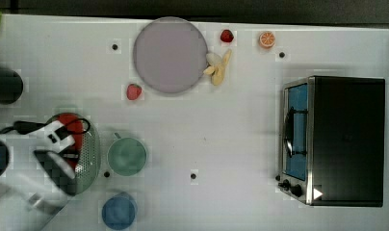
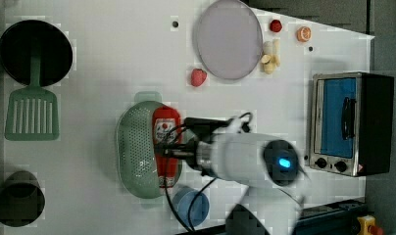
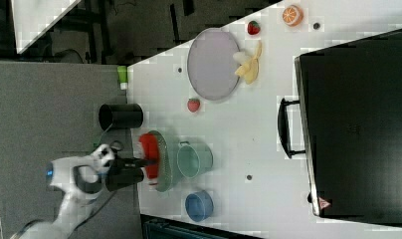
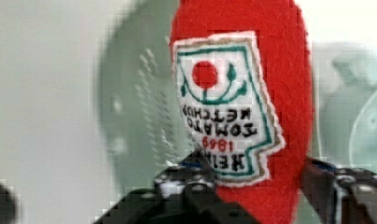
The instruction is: Pick ketchup from strainer and place it on the table
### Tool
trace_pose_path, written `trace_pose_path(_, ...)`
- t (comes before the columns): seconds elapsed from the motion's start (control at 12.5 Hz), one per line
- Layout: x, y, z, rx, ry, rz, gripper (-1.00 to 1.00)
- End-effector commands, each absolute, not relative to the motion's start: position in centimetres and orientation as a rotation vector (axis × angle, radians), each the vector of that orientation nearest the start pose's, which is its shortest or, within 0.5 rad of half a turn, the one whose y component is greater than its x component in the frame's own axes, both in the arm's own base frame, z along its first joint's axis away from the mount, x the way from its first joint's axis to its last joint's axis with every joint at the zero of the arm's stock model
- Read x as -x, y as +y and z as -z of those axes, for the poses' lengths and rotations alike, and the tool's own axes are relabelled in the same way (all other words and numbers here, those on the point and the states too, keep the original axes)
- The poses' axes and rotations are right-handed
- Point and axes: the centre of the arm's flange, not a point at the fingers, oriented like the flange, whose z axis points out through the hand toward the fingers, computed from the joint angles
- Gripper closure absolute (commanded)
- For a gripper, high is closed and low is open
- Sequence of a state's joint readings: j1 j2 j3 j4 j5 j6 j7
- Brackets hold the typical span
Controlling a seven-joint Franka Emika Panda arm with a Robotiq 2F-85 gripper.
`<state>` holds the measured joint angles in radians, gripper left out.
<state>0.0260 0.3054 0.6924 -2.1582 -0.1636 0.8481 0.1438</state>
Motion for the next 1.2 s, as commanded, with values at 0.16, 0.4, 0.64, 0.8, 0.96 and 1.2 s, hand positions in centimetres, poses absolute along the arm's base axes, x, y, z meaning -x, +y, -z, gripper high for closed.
trace_pose_path(0.16,-46.5,34.1,-38.5,3.052,0.279,0.089,-0.13)
trace_pose_path(0.4,-49.7,27.9,-42.5,3.139,0.249,0.037,-0.13)
trace_pose_path(0.64,-52.9,20.9,-44.8,3.177,0.214,0.004,-0.13)
trace_pose_path(0.8,-54.9,15.3,-45.5,3.178,0.261,0.016,-0.13)
trace_pose_path(0.96,-56.2,9.5,-45.5,3.177,0.340,0.015,-0.13)
trace_pose_path(1.2,-56.8,2.0,-44.9,3.178,0.394,-0.012,-0.13)
